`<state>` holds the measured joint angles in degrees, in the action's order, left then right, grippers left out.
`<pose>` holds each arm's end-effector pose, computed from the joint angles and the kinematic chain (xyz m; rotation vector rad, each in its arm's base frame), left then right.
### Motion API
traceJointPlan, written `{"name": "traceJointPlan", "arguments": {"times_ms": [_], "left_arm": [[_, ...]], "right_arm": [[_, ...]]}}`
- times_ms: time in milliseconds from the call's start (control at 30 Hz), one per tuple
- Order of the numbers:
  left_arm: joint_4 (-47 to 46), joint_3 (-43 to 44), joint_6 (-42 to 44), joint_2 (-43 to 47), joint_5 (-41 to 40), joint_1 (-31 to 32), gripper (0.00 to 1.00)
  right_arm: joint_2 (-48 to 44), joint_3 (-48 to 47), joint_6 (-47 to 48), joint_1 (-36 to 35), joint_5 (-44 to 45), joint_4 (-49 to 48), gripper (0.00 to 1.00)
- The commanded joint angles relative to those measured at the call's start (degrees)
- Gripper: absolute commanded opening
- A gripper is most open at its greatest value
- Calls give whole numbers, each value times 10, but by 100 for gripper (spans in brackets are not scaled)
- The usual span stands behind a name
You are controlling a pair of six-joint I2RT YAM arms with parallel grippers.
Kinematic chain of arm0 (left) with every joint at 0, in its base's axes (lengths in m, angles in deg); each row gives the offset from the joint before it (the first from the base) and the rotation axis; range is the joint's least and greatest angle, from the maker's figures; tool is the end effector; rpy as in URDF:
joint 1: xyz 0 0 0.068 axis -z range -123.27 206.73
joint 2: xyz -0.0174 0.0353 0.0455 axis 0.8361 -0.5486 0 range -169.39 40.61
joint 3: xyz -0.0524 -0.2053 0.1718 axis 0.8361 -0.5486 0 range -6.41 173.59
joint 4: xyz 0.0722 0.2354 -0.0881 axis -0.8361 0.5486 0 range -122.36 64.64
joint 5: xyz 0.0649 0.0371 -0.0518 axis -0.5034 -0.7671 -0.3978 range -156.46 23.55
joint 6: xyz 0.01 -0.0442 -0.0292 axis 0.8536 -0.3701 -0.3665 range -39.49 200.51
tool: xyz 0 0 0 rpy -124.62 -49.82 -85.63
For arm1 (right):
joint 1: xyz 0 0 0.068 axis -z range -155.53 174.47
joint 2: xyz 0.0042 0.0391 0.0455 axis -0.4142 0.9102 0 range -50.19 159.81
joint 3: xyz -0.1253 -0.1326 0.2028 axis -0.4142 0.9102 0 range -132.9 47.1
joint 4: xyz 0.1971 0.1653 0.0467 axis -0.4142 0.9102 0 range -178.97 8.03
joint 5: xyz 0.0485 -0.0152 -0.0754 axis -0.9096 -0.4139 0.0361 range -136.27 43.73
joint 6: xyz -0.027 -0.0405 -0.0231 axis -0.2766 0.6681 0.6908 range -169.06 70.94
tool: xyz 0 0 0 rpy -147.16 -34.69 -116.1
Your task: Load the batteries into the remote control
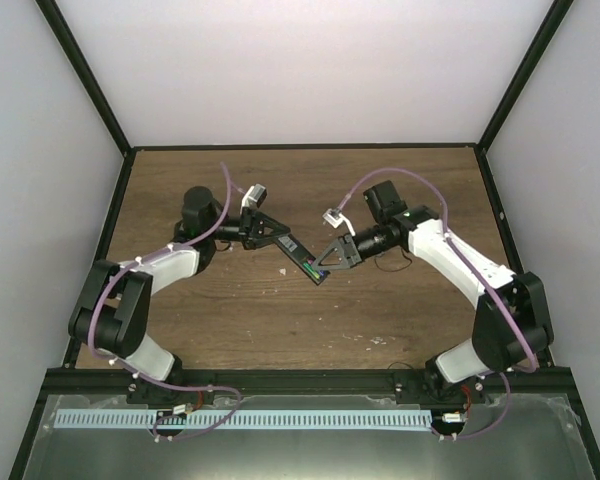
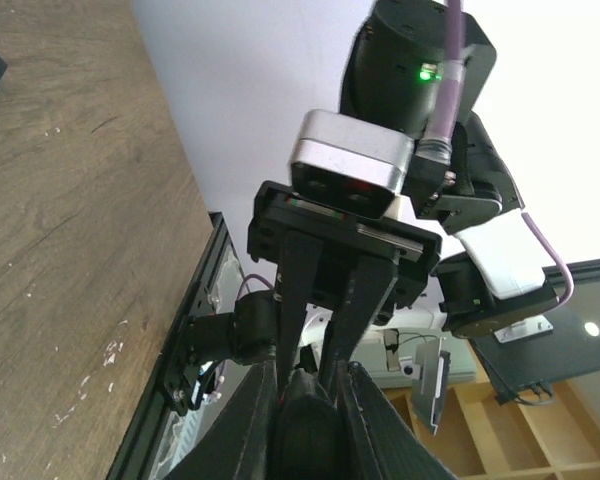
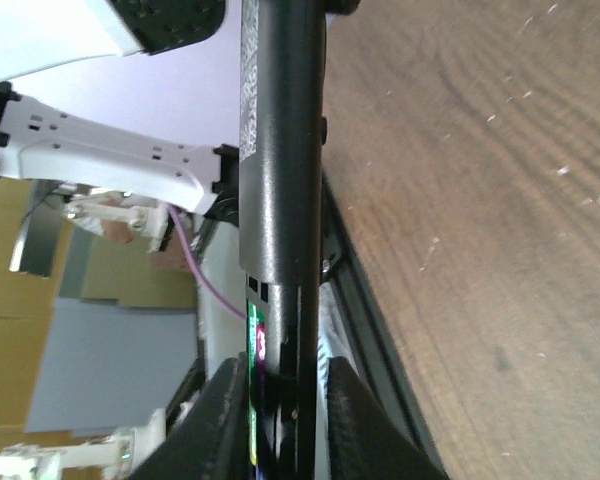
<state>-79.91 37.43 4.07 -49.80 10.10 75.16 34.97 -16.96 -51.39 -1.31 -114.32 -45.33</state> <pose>0.2891 -0.1329 0.2422 0.3619 2.1069 -2.1387 0.2425 0.1537 0.2654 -0.8687 2.3456 1.7543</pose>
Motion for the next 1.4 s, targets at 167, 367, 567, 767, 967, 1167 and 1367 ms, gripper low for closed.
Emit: {"name": "traceJointPlan", "arguments": {"times_ms": [167, 367, 567, 767, 967, 1167, 1367], "left_arm": [[390, 89, 298, 60, -25, 5, 0], [458, 95, 351, 62, -58, 5, 0], [575, 112, 438, 51, -109, 5, 0], [599, 122, 457, 53, -136, 5, 0], [601, 134, 464, 53, -145, 4, 0], [581, 138, 460, 36, -147, 0, 0], [584, 153, 465, 22, -144, -4, 0]], "right_arm": [[-97, -35, 29, 58, 168, -29, 32], [-120, -24, 26, 89, 389, -14, 46], [-67, -10, 28, 127, 577, 20, 54], [6, -2, 42, 167, 623, -19, 56], [62, 12, 49, 168, 634, -70, 57], [101, 33, 63, 167, 622, -120, 56], [127, 44, 82, 168, 636, -148, 57]]}}
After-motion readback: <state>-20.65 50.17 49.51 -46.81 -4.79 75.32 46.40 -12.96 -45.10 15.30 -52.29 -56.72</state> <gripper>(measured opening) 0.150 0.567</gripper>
